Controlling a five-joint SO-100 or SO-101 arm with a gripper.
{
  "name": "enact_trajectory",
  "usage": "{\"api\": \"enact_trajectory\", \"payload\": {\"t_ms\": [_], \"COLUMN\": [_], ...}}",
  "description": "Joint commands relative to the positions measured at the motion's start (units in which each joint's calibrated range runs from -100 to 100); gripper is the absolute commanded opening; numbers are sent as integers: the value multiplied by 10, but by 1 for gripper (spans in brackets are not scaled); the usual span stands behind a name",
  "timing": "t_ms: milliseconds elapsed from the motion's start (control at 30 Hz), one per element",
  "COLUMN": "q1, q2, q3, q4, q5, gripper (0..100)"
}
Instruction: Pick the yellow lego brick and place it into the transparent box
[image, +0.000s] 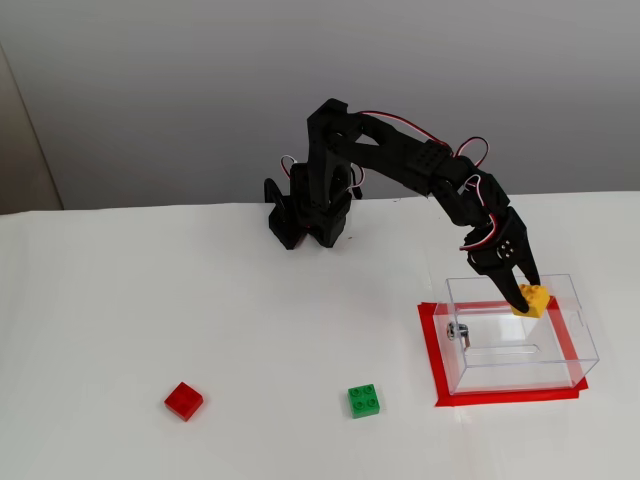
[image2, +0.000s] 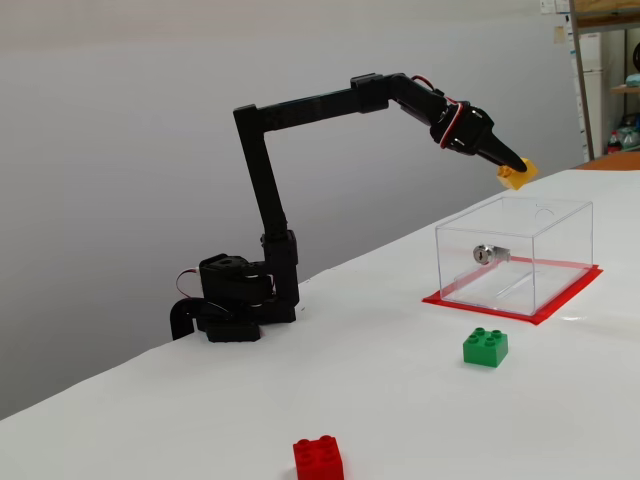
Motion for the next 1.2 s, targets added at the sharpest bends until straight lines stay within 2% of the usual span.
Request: {"api": "enact_trajectory", "payload": {"t_ms": [0,167,300,367,1100,1167], "q1": [5,6,7,7,43,54], "q2": [-12,-12,-12,-13,-33,-49], "q3": [-7,-10,-12,-12,-14,-13], "q4": [-6,-5,-2,-2,0,0], "q5": [1,1,1,1,1,1], "gripper": [16,17,31,34,32,28]}}
